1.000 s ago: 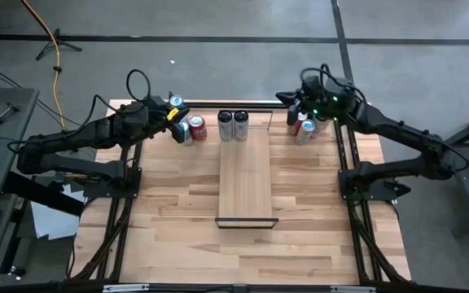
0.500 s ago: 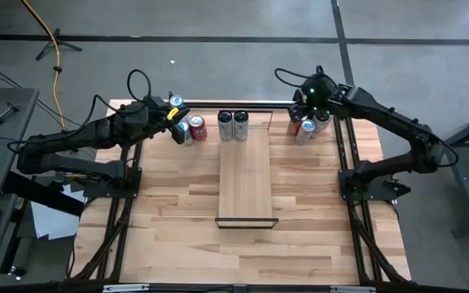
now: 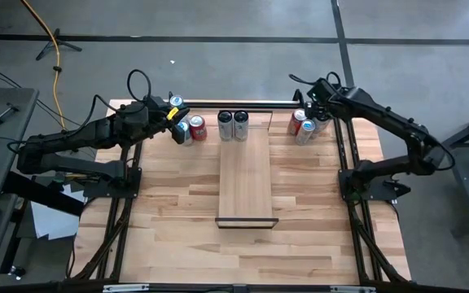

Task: Place canned beverage on shelf
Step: Put the white-pink soda can on the shelf aligned with the other white-pink soda can

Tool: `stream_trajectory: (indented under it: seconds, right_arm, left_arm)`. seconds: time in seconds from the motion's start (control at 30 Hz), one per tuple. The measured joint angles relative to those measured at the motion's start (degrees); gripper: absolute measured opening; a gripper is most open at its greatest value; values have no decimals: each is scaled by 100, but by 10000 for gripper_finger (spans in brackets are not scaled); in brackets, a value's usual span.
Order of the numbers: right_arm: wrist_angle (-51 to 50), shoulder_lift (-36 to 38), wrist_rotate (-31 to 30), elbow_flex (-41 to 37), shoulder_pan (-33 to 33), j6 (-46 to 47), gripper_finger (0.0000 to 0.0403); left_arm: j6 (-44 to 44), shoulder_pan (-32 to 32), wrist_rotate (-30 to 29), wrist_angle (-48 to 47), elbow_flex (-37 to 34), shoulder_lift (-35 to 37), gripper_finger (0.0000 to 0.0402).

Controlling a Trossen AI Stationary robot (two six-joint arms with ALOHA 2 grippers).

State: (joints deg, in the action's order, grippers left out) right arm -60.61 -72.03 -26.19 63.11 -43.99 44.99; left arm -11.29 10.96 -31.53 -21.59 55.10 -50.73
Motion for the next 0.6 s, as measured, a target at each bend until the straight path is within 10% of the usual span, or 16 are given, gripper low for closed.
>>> stream_trajectory:
  seconds: [0.6]
  right_arm:
    - [873,-2,773,-998,-391,275,319]
  left_arm:
    - [0,0,2,55,-1,1,0]
